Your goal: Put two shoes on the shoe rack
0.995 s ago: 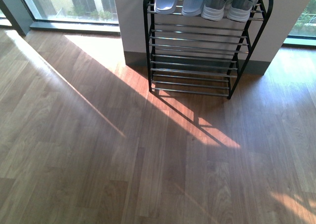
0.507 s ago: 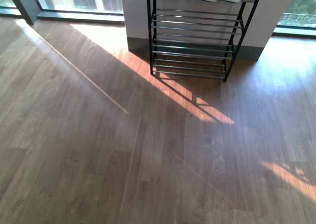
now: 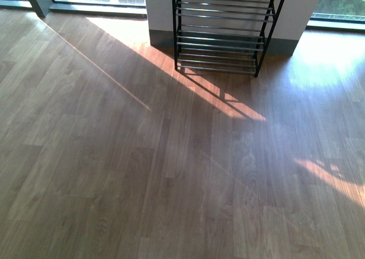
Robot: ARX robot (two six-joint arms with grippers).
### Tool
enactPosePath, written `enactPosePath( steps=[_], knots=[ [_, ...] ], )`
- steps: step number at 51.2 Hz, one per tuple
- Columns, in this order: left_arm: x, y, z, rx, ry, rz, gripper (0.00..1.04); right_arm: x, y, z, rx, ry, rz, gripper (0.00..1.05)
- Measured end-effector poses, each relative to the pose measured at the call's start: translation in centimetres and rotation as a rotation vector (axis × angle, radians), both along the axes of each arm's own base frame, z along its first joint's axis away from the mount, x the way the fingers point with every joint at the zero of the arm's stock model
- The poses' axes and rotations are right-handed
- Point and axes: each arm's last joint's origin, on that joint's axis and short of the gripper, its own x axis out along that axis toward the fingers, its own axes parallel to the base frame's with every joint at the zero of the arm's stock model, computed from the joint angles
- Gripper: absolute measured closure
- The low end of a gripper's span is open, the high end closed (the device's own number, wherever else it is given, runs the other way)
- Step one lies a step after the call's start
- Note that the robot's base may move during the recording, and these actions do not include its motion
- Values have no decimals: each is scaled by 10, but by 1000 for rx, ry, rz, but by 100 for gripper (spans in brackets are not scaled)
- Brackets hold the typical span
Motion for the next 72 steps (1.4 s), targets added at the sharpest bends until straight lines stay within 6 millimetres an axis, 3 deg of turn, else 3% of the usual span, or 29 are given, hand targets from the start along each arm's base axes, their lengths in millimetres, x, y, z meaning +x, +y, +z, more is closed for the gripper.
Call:
enactPosePath(
  steps=[72],
  knots=[
    [0,0,0,0,0,0,9,0,0,0,0,-1,0,9]
  ],
)
